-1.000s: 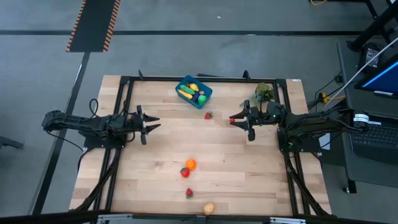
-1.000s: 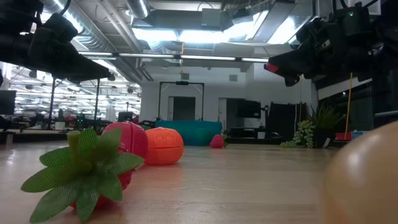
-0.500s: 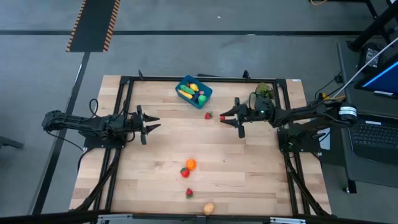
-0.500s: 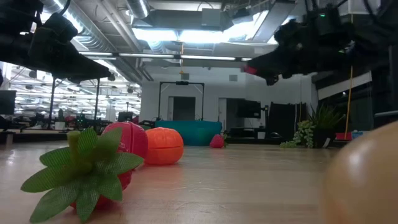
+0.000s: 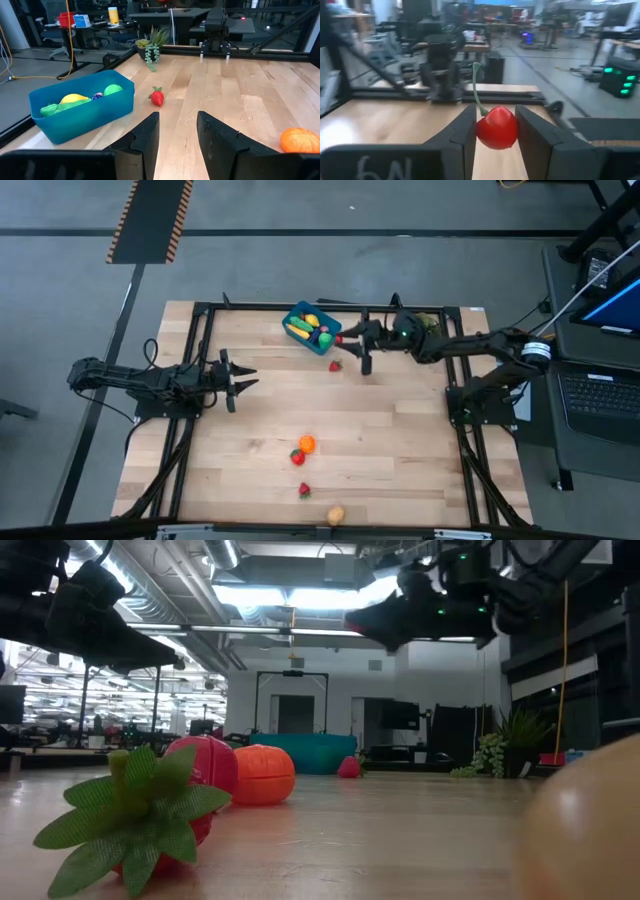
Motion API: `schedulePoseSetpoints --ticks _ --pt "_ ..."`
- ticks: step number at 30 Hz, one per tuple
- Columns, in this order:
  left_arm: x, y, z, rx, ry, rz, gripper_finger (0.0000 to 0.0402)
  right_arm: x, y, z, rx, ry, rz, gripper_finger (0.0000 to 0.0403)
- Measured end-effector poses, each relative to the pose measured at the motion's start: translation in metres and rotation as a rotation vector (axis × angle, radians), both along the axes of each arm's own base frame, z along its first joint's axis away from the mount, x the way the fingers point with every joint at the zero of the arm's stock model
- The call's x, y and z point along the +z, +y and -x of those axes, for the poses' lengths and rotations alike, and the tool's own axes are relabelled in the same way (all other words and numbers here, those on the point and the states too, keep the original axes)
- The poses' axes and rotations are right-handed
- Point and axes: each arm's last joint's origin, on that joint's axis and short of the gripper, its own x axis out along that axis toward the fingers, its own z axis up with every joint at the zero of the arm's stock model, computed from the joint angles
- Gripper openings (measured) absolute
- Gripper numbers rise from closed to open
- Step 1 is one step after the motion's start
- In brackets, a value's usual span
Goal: Pick and placing Produce into tupperware
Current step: Put the red cherry into the blue bin
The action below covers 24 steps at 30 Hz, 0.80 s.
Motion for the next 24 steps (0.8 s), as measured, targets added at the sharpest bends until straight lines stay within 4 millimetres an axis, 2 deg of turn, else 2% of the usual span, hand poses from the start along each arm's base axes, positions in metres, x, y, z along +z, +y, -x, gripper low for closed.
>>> schedulePoseSetpoints --ticks 8,13,18,24 --pt "0.0 0.0 0.0 0.0 0.0 0.0 0.0124 0.001 -0.024 -0.023 -0.312 0.001 0.016 0.0118" --pt "0.0 0.0 0.0 0.001 0.005 -0.001 0.0124 -0.002 -0.031 -0.032 -0.411 0.014 0.028 0.0118" --pt "0.0 0.0 0.0 0.001 0.005 -0.001 0.0124 0.002 -0.038 -0.04 -0.456 0.019 0.042 0.0118" --pt "0.0 0.0 0.0 0.002 0.005 -0.001 0.0124 0.01 -0.049 -0.051 -0.438 0.196 0.007 0.0118"
